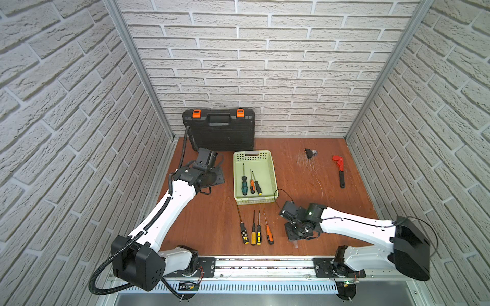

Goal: Put the screwdriver in the bin
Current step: Pick up the screwdriver from the bottom-center of the table, then place the screwdriver into the bin.

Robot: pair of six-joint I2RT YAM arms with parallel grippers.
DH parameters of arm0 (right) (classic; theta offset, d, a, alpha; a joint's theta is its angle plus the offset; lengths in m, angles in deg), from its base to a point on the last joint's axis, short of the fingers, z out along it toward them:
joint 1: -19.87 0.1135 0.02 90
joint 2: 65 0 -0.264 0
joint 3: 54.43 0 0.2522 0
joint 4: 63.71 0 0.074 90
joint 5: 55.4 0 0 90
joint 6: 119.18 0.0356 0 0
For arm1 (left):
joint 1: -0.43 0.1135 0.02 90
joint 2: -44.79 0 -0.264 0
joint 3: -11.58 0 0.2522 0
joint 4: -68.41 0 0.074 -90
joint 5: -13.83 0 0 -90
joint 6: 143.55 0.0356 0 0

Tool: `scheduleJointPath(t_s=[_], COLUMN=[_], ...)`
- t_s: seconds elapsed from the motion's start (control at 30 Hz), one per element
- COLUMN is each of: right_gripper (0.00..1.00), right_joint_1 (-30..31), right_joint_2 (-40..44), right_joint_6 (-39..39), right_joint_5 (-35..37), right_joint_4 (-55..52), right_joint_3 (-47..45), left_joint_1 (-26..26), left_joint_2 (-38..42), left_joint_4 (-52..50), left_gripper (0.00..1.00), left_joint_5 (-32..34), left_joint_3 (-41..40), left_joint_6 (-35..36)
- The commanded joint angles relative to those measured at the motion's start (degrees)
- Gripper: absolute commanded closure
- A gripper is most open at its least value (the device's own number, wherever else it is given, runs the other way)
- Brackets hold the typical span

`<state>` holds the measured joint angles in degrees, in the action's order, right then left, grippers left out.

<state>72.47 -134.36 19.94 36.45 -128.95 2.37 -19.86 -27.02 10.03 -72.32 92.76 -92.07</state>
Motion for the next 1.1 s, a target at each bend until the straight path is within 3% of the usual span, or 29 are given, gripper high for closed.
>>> scheduleJointPath(t_s=[0.0,0.1,0.2,0.47,0.63,0.83,1.07], right_gripper=[0.94,0.94,0.94,0.94,0.94,0.94,0.93], right_joint_1=[-2.4,-6.33,-12.74,-16.69,-17.09,-17.07,-17.2], right_joint_2=[8.47,13.0,9.91,-13.76,-25.94,-36.61,-43.57], right_joint_6=[2.24,-0.56,-7.12,-23.41,-28.55,-29.86,-31.72], right_joint_5=[2.57,6.17,4.41,-0.93,-6.4,-10.43,-6.65], right_joint_4=[-9.2,-11.18,-10.76,-4.21,-4.25,-1.6,-1.78], right_joint_3=[0.99,6.45,14.33,39.86,50.75,57.03,59.73], left_joint_1=[0.3,0.32,0.34,0.29,0.33,0.31,0.42], left_joint_2=[0.19,0.29,0.75,4.47,8.24,10.11,12.15], left_joint_4=[0.43,0.59,0.2,-1.01,-1.15,-2.69,-2.23], left_gripper=[0.46,0.47,0.46,0.46,0.46,0.46,0.46], left_joint_5=[1.14,1.15,1.19,1.53,2.62,3.13,3.97], left_joint_3=[2.34,2.46,2.2,-2.19,-5.63,-6.61,-9.12], left_joint_6=[0.73,0.39,0.05,-1.33,-2.58,-3.31,-4.09])
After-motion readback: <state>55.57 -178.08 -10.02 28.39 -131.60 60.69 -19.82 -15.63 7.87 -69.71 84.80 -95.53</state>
